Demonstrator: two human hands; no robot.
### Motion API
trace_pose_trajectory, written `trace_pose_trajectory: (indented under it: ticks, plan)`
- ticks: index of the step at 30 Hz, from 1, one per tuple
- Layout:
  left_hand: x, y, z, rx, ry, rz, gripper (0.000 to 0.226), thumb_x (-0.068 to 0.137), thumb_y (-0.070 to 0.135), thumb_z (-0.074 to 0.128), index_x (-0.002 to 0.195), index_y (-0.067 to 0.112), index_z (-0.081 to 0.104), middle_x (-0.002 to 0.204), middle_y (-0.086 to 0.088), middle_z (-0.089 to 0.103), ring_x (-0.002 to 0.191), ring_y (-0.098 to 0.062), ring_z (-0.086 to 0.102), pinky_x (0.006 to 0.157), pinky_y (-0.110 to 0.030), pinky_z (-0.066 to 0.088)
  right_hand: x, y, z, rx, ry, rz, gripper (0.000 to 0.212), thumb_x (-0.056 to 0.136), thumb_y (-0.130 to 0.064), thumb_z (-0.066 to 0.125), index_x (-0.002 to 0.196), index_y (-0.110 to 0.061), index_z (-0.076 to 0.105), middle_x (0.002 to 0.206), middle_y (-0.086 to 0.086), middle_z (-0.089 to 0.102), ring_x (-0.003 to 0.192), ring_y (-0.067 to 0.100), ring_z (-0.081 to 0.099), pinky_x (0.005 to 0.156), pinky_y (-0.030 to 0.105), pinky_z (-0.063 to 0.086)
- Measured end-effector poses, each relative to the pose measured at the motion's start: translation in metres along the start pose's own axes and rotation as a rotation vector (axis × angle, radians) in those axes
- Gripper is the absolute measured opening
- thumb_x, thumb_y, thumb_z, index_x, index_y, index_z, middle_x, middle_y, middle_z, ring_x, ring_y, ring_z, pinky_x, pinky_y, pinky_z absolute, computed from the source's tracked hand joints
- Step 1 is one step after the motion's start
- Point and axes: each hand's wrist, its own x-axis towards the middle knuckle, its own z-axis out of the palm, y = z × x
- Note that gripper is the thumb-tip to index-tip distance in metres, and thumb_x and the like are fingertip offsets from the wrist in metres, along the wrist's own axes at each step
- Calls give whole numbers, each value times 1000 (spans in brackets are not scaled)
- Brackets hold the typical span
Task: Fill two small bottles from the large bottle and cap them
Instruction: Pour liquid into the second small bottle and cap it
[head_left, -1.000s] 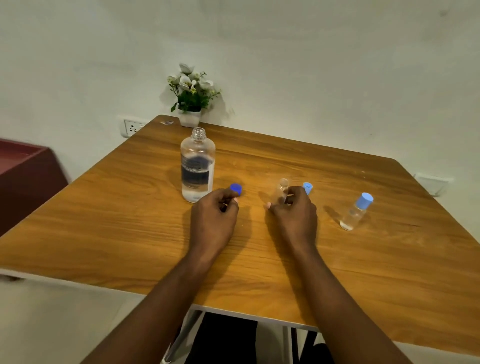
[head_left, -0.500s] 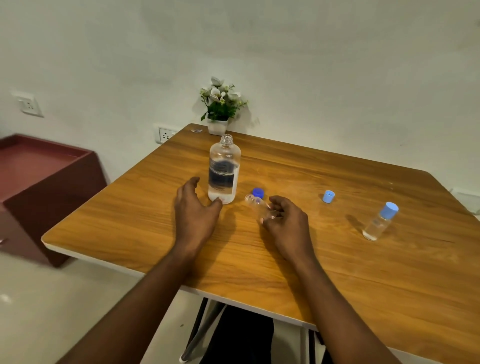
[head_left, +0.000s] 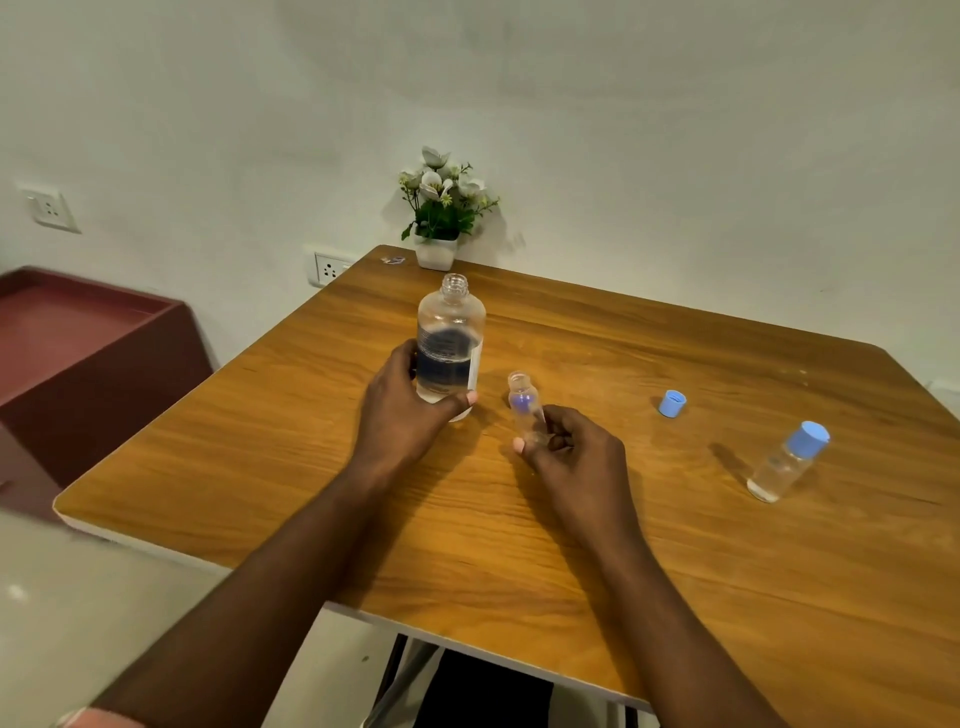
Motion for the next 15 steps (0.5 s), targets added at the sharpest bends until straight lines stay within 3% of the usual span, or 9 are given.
trace_pose_trajectory:
  ticks: [9,15]
  plan:
    - [2,2,-3,55,51,122,77,65,35,86,131,24,48,119,13,57,106,-5,52,84,-22,44,-2,0,-4,35,20,-15,34,84,-28,71,117,-21,68,97,-10,70,88,-1,62,73,14,43]
    - [3,4,-6,129,77,247,70,67,28,86,127,23,51,122,3,60,108,-11,55,86,-28,48,-6,3,-10,50,47,-53,36,86,-25,69,121,-27,66,89,-10,69,85,6,65,77,30,53]
